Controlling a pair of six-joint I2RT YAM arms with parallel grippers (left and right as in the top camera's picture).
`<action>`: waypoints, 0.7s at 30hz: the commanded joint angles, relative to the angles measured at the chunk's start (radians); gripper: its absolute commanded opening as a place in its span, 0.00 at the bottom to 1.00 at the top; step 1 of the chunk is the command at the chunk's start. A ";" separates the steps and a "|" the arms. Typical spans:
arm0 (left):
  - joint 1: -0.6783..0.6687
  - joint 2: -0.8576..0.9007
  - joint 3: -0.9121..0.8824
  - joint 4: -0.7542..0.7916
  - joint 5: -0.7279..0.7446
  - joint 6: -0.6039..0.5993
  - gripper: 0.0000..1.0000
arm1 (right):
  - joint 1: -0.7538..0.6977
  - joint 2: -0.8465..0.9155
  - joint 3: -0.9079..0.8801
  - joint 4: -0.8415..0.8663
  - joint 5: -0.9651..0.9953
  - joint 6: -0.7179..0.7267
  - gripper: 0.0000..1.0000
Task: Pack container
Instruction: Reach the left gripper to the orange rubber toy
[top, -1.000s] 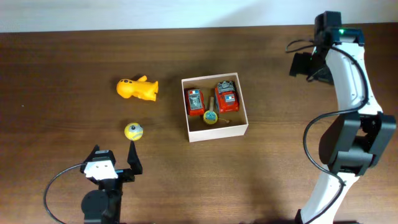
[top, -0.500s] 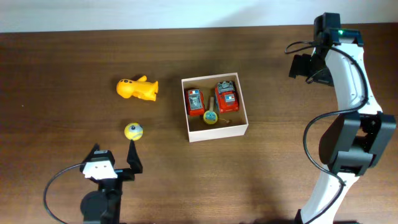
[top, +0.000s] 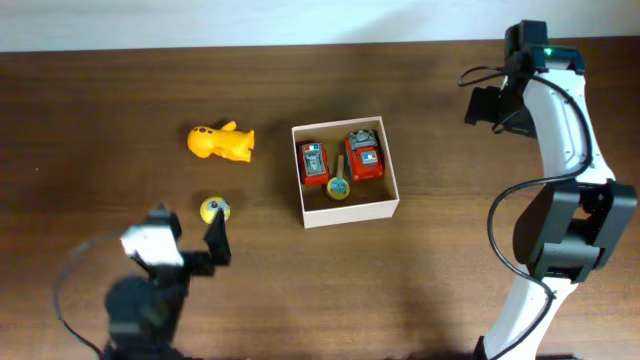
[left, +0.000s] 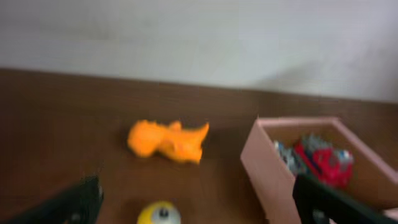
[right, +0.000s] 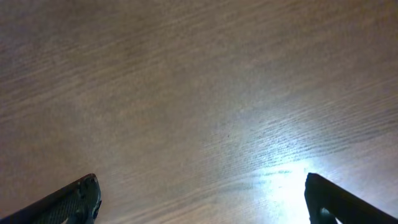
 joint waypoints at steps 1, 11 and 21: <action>0.004 0.265 0.263 -0.122 -0.016 0.058 0.99 | 0.000 -0.003 -0.004 -0.001 0.005 -0.003 0.99; 0.003 0.955 0.951 -0.573 0.134 0.060 0.99 | 0.000 -0.003 -0.004 -0.001 0.005 -0.003 0.99; 0.003 1.156 1.035 -0.581 0.412 0.060 0.99 | 0.000 -0.003 -0.004 -0.001 0.005 -0.003 0.99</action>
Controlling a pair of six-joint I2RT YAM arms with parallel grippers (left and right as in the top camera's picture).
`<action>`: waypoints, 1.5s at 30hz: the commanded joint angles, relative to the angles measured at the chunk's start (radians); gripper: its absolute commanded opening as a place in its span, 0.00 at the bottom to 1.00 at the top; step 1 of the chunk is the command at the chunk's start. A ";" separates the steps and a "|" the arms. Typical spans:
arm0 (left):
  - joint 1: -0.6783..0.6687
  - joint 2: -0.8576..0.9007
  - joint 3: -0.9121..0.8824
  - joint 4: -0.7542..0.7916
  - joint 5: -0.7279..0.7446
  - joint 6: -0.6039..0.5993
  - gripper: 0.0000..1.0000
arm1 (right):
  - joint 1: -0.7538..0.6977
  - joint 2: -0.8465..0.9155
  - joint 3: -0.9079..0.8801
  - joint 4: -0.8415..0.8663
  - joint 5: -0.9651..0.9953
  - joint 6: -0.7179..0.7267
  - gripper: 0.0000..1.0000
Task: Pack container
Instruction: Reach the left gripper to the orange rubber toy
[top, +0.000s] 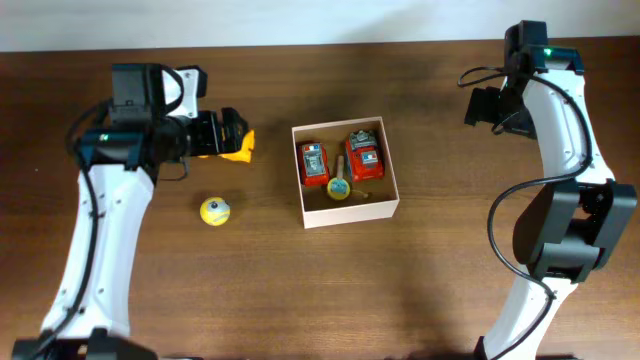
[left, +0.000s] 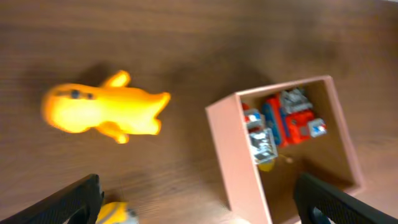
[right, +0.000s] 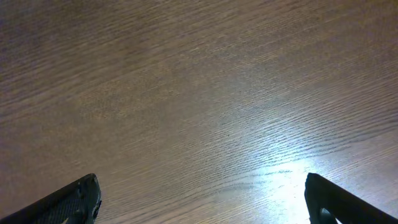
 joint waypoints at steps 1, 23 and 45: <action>0.003 0.023 0.022 0.005 0.132 0.015 0.99 | 0.000 -0.003 -0.003 0.000 0.006 -0.003 0.99; -0.040 0.238 0.018 0.012 -0.224 -0.055 0.89 | 0.000 -0.003 -0.003 0.000 0.006 -0.003 0.99; -0.047 0.361 0.018 0.058 -0.415 -0.146 0.61 | 0.000 -0.003 -0.003 0.000 0.006 -0.003 0.99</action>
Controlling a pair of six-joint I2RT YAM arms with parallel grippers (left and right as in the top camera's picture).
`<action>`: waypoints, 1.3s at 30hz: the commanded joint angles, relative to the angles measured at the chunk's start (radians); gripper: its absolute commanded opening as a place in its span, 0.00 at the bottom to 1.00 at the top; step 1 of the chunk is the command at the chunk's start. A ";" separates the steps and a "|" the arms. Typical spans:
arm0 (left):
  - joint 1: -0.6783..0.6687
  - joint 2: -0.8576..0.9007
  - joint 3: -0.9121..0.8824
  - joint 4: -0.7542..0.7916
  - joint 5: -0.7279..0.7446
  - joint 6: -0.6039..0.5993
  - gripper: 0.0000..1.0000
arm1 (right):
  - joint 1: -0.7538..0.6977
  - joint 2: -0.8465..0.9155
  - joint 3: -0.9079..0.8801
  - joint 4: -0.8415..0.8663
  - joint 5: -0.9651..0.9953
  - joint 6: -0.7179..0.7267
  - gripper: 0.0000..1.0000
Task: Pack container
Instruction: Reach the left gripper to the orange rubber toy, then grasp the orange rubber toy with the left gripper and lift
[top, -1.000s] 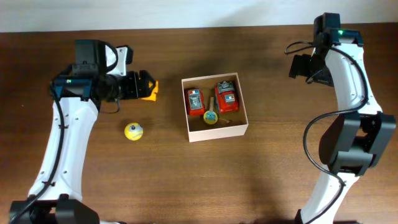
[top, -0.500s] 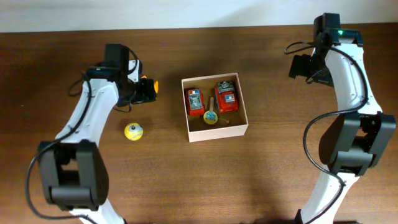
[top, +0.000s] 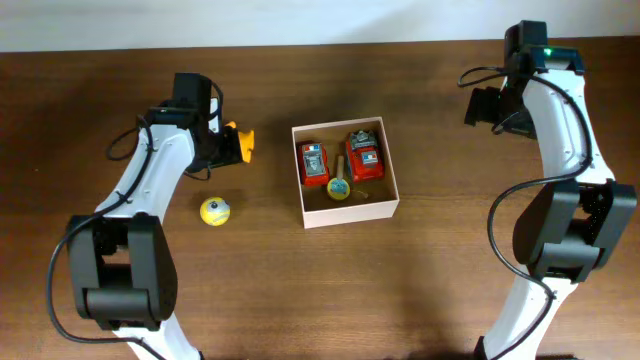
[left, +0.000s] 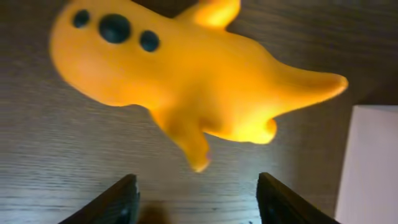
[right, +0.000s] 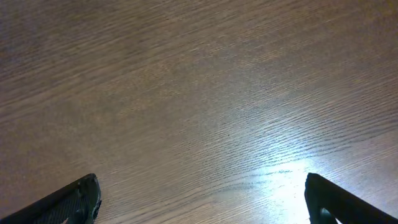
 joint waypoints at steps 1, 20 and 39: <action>0.002 0.002 0.015 0.015 -0.076 -0.011 0.61 | 0.000 -0.003 -0.003 0.000 0.006 -0.003 0.99; 0.002 0.073 0.015 0.083 -0.088 -0.022 0.55 | 0.000 -0.003 -0.003 0.000 0.006 -0.003 0.99; 0.000 0.074 0.015 0.087 -0.080 -0.094 0.17 | 0.000 -0.003 -0.003 0.000 0.006 -0.003 0.99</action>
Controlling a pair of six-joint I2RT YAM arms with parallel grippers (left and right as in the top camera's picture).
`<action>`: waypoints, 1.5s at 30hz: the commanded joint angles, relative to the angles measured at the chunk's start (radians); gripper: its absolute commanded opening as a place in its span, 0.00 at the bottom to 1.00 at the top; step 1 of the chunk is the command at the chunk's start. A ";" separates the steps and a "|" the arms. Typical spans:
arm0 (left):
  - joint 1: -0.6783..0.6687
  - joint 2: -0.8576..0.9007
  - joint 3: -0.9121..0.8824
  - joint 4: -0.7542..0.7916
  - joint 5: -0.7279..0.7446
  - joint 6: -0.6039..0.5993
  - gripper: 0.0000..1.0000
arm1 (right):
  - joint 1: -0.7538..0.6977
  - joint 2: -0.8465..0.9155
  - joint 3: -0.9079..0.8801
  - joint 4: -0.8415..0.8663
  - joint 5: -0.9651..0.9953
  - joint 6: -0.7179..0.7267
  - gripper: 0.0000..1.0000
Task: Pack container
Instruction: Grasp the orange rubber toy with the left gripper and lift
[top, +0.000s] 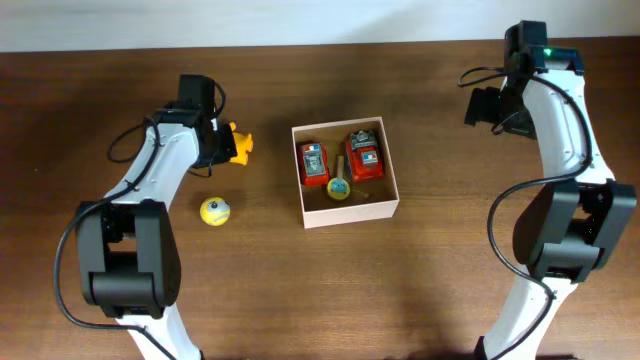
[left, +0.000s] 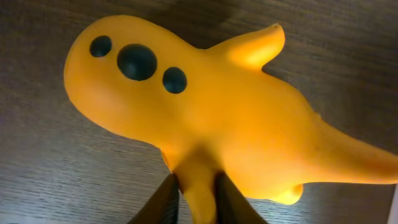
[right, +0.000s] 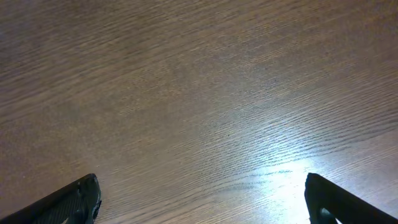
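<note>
An orange soft toy (left: 211, 124) with three dark spots lies on the brown table left of the box. My left gripper (left: 196, 199) is shut on one of its stubby limbs; overhead, the toy (top: 240, 145) pokes out beside the gripper (top: 210, 140). The pale open box (top: 392, 205) holds two red toy cars (top: 364, 155) and a small yellow piece (top: 338, 187). A yellow ball (top: 214, 210) rests in front of the toy. My right gripper (right: 199, 199) hangs open over bare wood at the far right, nothing between its fingers.
The table's back edge meets a white wall. The right arm (top: 560, 120) stands along the right side, its base near the front edge. The left arm's base (top: 120, 260) is at the front left.
My left gripper has closed from wide open around the orange toy's limb to shut on it, and sits slightly closer to the toy. The right arm has not moved.
The left arm was low at the front left, gripper open, with toy and box ahead. Then it was raised above the orange toy. Then it was down at the toy with fingers either side of a limb, and now it grips that limb. The right gripper stayed open throughout.
</note>
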 joint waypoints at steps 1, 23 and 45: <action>0.000 0.008 0.015 0.001 0.005 -0.049 0.15 | 0.000 -0.003 -0.003 0.000 0.006 -0.003 0.99; -0.002 0.006 0.323 -0.209 0.003 -0.043 0.06 | 0.000 -0.003 -0.003 0.000 0.006 -0.003 0.99; -0.311 0.006 0.690 -0.604 0.004 -0.109 0.06 | 0.000 -0.003 -0.003 0.001 0.006 -0.003 0.99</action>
